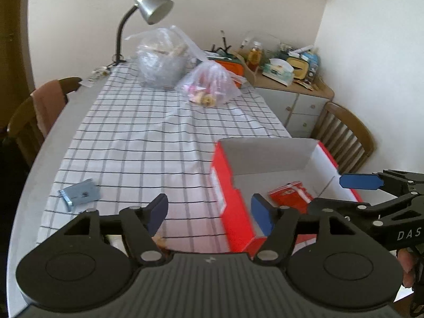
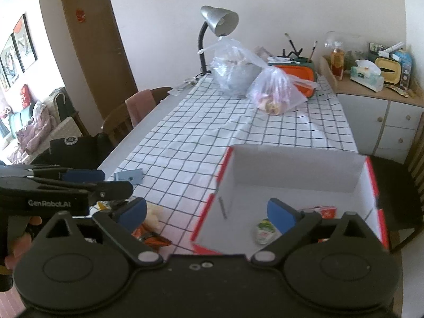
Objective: Organize snacks
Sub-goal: 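Move both grippers back from the box to the snack pile, then grasp the brown-orange snack bag with the right gripper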
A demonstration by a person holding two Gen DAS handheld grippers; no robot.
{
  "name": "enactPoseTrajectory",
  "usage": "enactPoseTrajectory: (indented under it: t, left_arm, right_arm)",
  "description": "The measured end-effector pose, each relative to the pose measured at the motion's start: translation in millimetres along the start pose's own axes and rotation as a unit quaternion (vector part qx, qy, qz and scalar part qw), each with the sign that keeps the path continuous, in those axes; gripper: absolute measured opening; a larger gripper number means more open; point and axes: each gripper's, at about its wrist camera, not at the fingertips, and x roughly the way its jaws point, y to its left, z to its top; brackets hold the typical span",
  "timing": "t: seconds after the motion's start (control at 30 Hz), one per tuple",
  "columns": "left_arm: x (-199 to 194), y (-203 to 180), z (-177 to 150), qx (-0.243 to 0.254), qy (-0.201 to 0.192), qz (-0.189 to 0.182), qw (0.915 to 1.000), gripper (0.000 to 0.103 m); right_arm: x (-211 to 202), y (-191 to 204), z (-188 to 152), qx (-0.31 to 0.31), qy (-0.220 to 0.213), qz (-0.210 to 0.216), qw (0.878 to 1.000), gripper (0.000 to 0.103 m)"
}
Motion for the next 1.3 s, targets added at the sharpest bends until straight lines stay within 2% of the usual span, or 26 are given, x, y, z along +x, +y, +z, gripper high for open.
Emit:
enactPoseTrajectory:
  t: [0.23, 0.33, 0.6, 0.93, 1.1, 1.3]
  left_arm:
    - [-16, 43, -21, -0.019, -0.011, 0.013, 0.9997, 0.082]
    - [-18, 59, -33, -0.019, -0.014, 0.028, 0.9993, 0.082]
    - [-2, 102, -71, -0.032, 0.024, 0.051, 0.9979, 0.082]
    - [11, 128, -98, -0.02, 0.049, 0.062, 0.9967, 0.082]
    - [15, 138, -108, -0.015, 0.059, 0.061, 0.9963, 0.082]
    - [16, 149, -111, -0.021, 0.063, 0.058, 0.9961, 0.082]
  right_arm:
    - [18, 30, -15, 0.019, 0.015, 0.006, 1.0, 0.103]
    - [31, 44, -27, 0.026, 0.033, 0.003, 0.999, 0.103]
    - [76, 77, -49, 0.053, 0.083, -0.018, 0.995, 0.103]
    - [140, 105, -65, 0.069, 0.136, -0.06, 0.987, 0.101]
    - [168, 110, -69, 0.062, 0.16, -0.067, 0.983, 0.098]
    - [186, 112, -73, 0.055, 0.182, -0.071, 0.979, 0.091]
